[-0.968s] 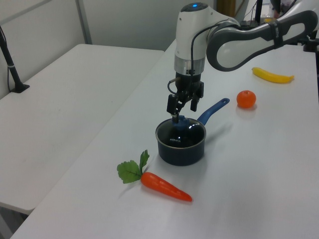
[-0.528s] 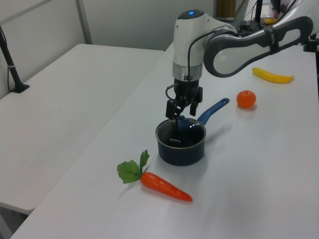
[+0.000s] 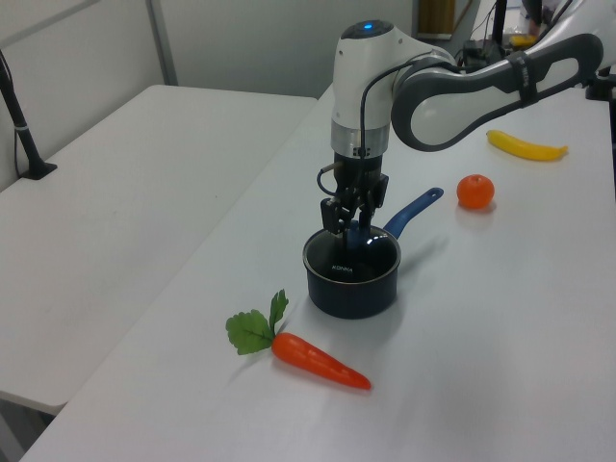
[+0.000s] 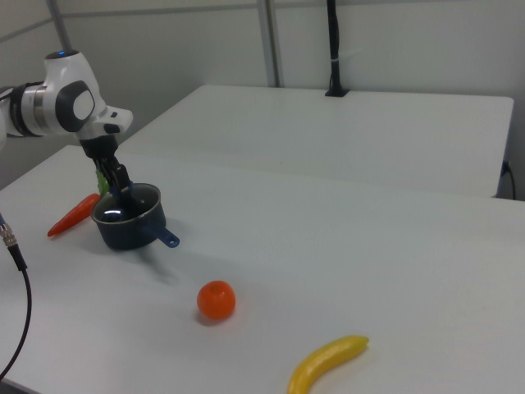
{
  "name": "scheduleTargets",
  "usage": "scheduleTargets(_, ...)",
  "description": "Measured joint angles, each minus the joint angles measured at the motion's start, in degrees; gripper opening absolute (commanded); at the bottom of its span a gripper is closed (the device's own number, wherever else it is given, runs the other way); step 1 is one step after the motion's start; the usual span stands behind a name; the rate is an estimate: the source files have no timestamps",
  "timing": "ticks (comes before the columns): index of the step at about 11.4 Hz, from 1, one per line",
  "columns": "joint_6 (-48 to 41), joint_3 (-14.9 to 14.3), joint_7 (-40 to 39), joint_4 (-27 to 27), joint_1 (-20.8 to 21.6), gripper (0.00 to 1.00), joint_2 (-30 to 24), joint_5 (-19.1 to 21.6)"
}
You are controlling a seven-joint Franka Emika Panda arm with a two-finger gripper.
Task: Open lid
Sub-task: 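Lower the gripper and grasp the blue knob of the glass lid, then lift the glass lid off the saucepan and carry it beside the pan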
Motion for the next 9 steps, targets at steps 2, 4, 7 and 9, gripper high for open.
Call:
scheduleTargets(2,0.00,0.00,1.00,0.20,-0.01,0.42,0.02,0.00)
scheduleTargets(4,0.00,-0.03,1.68,1.13,-0.16,0.42,-0.05,0.00)
scheduleTargets(7,0.00,-1.02,1.97,2.23,-0.75,0.42,-1.26,-0.01)
scheduleTargets(9,-1.10,-1.42,1.13,2.26,-3.49,0.42,-3.24,-0.01)
